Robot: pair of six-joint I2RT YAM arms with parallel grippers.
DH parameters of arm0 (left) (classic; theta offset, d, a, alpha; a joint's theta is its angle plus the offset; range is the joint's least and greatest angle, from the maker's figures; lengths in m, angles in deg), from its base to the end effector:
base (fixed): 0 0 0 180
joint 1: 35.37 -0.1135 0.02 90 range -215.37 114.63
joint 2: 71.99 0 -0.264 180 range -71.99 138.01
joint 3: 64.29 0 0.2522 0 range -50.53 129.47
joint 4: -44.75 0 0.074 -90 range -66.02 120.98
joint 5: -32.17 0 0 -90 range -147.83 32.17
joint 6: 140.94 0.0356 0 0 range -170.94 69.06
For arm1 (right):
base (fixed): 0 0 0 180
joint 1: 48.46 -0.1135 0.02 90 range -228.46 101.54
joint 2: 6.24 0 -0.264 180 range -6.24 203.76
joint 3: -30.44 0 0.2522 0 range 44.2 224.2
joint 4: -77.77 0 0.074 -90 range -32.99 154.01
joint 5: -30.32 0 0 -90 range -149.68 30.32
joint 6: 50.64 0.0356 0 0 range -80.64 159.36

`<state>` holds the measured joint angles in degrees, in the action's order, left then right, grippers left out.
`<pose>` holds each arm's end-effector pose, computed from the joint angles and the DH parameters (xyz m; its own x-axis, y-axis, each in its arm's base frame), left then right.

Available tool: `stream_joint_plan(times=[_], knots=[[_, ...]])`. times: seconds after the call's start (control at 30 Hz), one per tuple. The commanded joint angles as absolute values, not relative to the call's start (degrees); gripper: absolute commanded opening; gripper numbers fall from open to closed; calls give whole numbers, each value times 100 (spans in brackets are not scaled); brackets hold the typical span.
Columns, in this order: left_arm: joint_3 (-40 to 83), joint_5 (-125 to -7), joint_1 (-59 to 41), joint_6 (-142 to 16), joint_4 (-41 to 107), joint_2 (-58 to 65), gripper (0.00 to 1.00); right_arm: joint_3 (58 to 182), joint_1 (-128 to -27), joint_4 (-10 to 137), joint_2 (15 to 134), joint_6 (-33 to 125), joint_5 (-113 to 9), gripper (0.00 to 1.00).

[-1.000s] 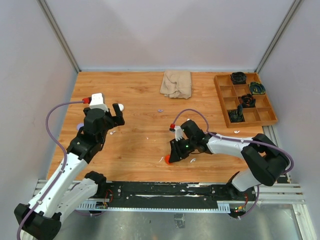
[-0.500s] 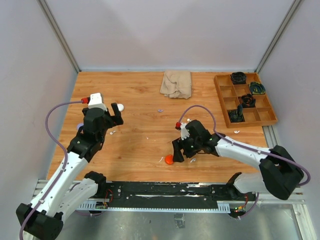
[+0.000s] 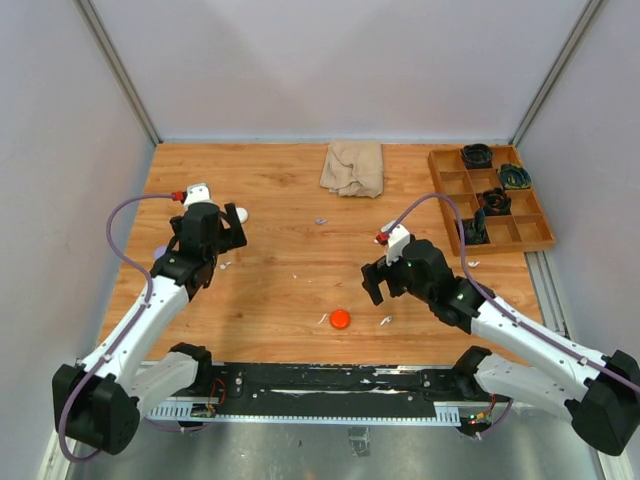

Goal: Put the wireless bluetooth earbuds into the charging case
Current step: Place the charging case at the center of the board, then pick up the charging case at the center of the board.

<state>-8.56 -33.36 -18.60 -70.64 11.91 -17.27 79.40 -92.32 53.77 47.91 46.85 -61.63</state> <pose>0.2054 -0.0465 0.2773 -0.4504 -0.1847 -0.8735 -0.2402 0.9674 -0.0807 0.1539 0.1462 0.2512 -0.4361 -0.2384 -0.8677 -0.6195 0.7789 0.0973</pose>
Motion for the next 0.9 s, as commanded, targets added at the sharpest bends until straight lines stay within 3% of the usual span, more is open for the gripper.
stream_joint_plan(times=[0.0,0.27,0.87], knots=[[-531,-3316,-2183,-7422,1100,-1283,99,7367,-9289,6372,4404,4146,-6961,99],[-116,-3466,-2960,-7879,1000,-369,99,6440,-9285,7536,3937,4078,-7248,99],[1450,-3209,-3731,-10342,713,2282,94,5884,-9288,7702,3289,4249,-7685,99]])
